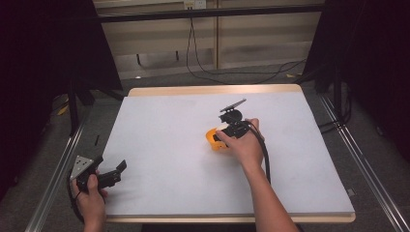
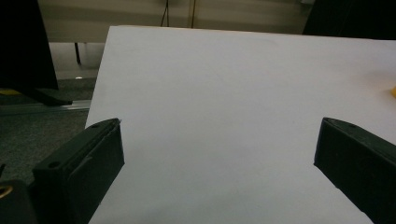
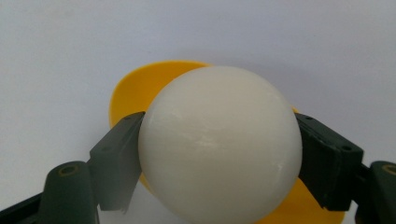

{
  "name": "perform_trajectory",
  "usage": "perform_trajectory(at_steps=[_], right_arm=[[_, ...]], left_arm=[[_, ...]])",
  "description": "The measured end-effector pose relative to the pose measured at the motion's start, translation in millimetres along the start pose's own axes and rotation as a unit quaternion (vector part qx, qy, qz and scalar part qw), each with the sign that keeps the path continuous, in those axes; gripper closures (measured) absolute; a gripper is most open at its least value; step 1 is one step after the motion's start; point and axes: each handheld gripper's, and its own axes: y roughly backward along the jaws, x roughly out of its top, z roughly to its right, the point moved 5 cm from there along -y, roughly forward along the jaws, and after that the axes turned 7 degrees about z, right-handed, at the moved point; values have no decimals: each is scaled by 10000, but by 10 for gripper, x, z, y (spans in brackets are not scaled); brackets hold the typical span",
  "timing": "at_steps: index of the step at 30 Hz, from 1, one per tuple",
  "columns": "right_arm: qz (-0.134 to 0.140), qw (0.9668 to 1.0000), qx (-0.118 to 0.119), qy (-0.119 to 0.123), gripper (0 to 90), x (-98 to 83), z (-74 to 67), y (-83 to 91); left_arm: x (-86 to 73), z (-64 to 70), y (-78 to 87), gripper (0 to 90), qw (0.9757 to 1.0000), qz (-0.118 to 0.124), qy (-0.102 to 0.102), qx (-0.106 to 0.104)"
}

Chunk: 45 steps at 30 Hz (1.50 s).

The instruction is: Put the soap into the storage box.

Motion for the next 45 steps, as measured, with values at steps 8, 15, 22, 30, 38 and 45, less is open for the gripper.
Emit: perform_trajectory(at_steps=[8, 15, 22, 30, 38, 45], right_arm=[[-100, 9999, -59, -15, 231, -41, 26, -34], [37, 9999, -64, -155, 169, -30, 55, 4], [186, 9996, -49, -229, 167, -17, 91, 116], [346, 9990, -68, -274, 174, -36, 165, 248], [461, 9981, -157, -376, 173, -121, 303, 353], [516, 9976, -180, -419, 173, -176, 410, 415]], left_arm=[[0, 0, 0, 14, 10000, -1, -10, 7], [0, 0, 0, 14, 10000, 0, 0, -3], [0, 1, -1, 14, 10000, -2, -3, -3], [0, -5, 1, 12, 10000, 6, 12, -6], [0, -1, 0, 12, 10000, 0, 0, 2], [0, -5, -2, 12, 10000, -14, -41, 12]])
